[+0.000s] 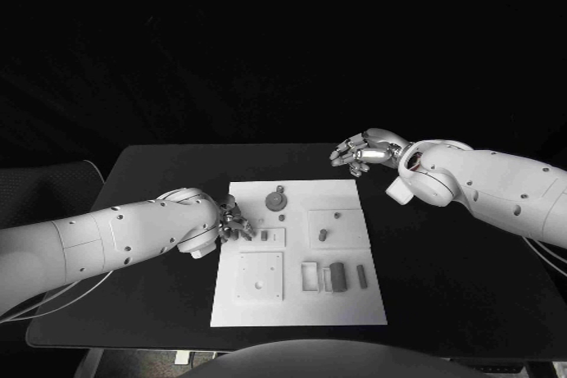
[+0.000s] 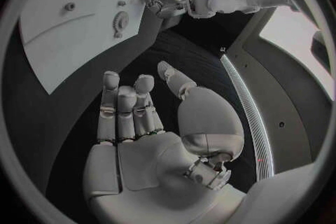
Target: Assemble the parts on the task board
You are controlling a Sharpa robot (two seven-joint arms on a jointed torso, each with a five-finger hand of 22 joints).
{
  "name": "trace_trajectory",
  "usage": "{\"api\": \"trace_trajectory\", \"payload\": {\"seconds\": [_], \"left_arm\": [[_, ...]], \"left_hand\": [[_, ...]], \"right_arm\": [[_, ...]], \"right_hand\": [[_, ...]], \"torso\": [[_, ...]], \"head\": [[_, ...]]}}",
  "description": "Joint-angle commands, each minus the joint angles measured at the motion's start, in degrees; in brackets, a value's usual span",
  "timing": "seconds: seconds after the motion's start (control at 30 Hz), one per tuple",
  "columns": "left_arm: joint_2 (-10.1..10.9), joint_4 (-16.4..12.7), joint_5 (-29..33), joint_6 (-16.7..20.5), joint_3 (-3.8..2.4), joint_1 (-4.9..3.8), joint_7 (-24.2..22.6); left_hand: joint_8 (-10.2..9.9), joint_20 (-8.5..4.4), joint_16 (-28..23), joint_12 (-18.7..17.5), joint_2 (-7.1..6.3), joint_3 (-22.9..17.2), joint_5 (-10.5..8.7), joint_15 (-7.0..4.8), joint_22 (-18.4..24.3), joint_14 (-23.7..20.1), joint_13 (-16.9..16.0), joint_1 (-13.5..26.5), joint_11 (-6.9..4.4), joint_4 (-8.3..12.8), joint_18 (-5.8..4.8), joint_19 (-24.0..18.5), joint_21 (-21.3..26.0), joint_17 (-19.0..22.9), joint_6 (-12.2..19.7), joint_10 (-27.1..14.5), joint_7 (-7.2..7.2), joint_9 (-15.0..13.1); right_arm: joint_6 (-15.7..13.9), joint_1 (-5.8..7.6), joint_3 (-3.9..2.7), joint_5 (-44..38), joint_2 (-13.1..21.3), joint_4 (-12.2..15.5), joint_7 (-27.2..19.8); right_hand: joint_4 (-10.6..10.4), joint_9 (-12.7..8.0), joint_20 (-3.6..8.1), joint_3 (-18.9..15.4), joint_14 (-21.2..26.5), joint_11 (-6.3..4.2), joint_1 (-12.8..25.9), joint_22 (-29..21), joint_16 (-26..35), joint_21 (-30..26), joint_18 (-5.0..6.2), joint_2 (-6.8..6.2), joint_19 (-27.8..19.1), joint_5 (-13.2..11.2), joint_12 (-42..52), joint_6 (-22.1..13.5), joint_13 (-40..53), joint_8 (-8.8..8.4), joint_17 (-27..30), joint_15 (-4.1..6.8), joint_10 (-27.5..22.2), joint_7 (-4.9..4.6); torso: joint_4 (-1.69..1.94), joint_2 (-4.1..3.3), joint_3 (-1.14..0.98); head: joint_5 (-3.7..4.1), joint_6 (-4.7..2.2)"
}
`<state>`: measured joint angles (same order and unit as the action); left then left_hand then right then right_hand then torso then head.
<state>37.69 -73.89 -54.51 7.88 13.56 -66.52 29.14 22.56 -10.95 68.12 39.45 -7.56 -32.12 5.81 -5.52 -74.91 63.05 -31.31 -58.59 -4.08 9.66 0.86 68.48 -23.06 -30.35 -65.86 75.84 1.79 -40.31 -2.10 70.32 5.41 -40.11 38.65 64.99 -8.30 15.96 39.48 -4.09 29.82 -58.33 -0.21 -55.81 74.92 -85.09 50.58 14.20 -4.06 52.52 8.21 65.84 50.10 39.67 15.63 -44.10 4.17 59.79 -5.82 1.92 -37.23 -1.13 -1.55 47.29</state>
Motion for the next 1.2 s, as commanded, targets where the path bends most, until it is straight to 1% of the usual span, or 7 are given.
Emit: {"api": "trace_trajectory", "payload": {"seconds": [0.03,0.43,0.8,0.97,1.1,1.13,1.2], "left_arm": [[-0.3,0.0,0.9,-0.1,0.00,0.03,-0.4],[-0.5,0.1,0.9,-0.7,0.00,0.02,0.1],[-0.4,0.2,0.7,-0.6,0.00,0.02,0.2],[-0.2,0.2,0.7,-0.7,0.00,0.02,0.3],[-0.2,0.2,0.7,-0.9,0.00,0.02,0.2],[-0.2,0.2,0.7,-1.0,0.00,0.02,0.2],[-0.2,0.2,0.7,-1.2,0.00,0.02,0.2]], "left_hand": [[-0.2,-0.23,0.2,0.4,-1.22,0.6,0.22,-0.13,-1.1,0.2,-0.1,1.8,-0.14,-0.4,1.02,0.2,-0.2,-0.1,-0.5,0.3,-0.11,-0.1],[-0.5,-0.30,0.1,0.2,-3.09,2.3,0.10,-0.21,-1.0,0.0,-0.1,4.5,-0.11,-1.9,1.06,0.0,-0.1,0.0,-0.3,0.1,-0.07,-0.3],[-0.6,-0.39,0.2,0.2,-2.93,2.3,-0.11,-0.31,-1.1,0.0,-0.1,3.9,-0.16,-1.7,1.16,0.0,0.0,-0.1,-0.3,0.1,-0.12,-0.4],[-0.7,-0.35,0.2,0.2,-2.17,2.6,3.44,-0.28,-1.1,-0.1,-0.2,3.2,-0.11,-0.7,1.05,0.0,-0.1,-0.1,-0.3,0.1,-0.07,-0.7],[-0.7,-0.36,0.2,0.2,-2.45,2.7,4.17,-0.27,-1.1,-0.1,-0.2,3.3,-0.11,-0.6,1.04,0.0,-0.1,-0.1,-0.3,0.1,-0.07,-0.7],[-0.7,-0.35,0.3,0.2,-2.53,2.6,6.25,-0.27,-1.1,-0.1,-0.2,3.1,-0.12,-0.5,1.02,0.1,-0.1,-0.1,-0.4,0.1,-0.08,-0.8],[-0.8,-0.36,0.3,0.3,-2.42,2.6,8.24,-0.26,-1.1,-0.1,-0.3,2.9,-0.13,-0.1,1.02,0.1,-0.1,-0.1,-0.4,0.2,-0.10,-0.9]], "right_arm": [[0.9,-0.03,-0.01,0.0,0.0,0.1,-0.3],[1.0,-0.03,-0.01,0.0,0.0,0.1,-0.3],[1.0,-0.03,-0.01,0.0,0.1,0.1,-0.3],[1.0,-0.03,-0.01,0.0,0.1,0.1,-0.2],[1.0,-0.03,-0.01,0.0,0.1,0.1,-0.2],[1.0,-0.03,-0.01,0.0,0.1,0.1,-0.2],[1.0,-0.04,-0.01,0.0,0.1,0.1,-0.3]], "right_hand": [[-0.4,-0.1,-0.12,0.1,0.4,2.14,0.7,0.8,0.3,-0.1,0.80,0.00,0.4,-0.1,0.2,2.6,-0.1,-0.34,0.1,-0.15,-9.7,-2.26],[-0.4,-0.1,-0.12,0.1,0.4,2.14,0.7,0.8,0.3,-0.2,0.80,0.00,0.4,-0.1,0.2,2.6,-0.1,-0.35,0.1,-0.16,-9.7,-2.26],[-0.4,-0.1,-0.12,0.1,0.4,2.14,0.7,0.8,0.3,-0.2,0.80,-0.02,0.4,-0.1,0.2,2.6,-0.1,-0.37,0.1,-0.16,-9.7,-2.26],[-0.4,-0.1,-0.12,0.1,0.4,2.14,0.7,0.8,0.3,-0.2,0.80,-0.02,0.4,-0.1,0.2,2.6,-0.1,-0.37,0.1,-0.16,-9.7,-2.26],[-0.4,-0.1,-0.12,0.1,0.4,2.14,0.7,0.8,0.3,-0.2,0.80,-0.01,0.4,-0.1,0.2,2.6,-0.1,-0.37,0.1,-0.16,-9.7,-2.26],[-0.4,-0.1,-0.12,0.1,0.4,2.14,0.7,0.8,0.3,-0.2,0.80,-0.01,0.4,-0.1,0.2,2.6,-0.1,-0.37,0.1,-0.16,-9.7,-2.26],[-0.4,-0.1,-0.12,0.1,0.4,2.14,0.7,0.8,0.3,-0.2,0.80,-0.01,0.4,-0.1,0.2,2.6,-0.1,-0.37,0.1,-0.16,-9.7,-2.26]], "torso": [[0.01,0.01,-0.02],[0.00,0.00,-0.04],[0.01,0.01,-0.02],[0.01,0.01,-0.01],[0.01,0.01,-0.01],[0.02,0.01,0.00],[0.02,0.00,0.00]], "head": [[0.01,0.06],[0.06,-0.01],[0.08,0.01],[0.10,0.05],[0.07,0.05],[0.07,0.08],[0.06,0.07]]}}
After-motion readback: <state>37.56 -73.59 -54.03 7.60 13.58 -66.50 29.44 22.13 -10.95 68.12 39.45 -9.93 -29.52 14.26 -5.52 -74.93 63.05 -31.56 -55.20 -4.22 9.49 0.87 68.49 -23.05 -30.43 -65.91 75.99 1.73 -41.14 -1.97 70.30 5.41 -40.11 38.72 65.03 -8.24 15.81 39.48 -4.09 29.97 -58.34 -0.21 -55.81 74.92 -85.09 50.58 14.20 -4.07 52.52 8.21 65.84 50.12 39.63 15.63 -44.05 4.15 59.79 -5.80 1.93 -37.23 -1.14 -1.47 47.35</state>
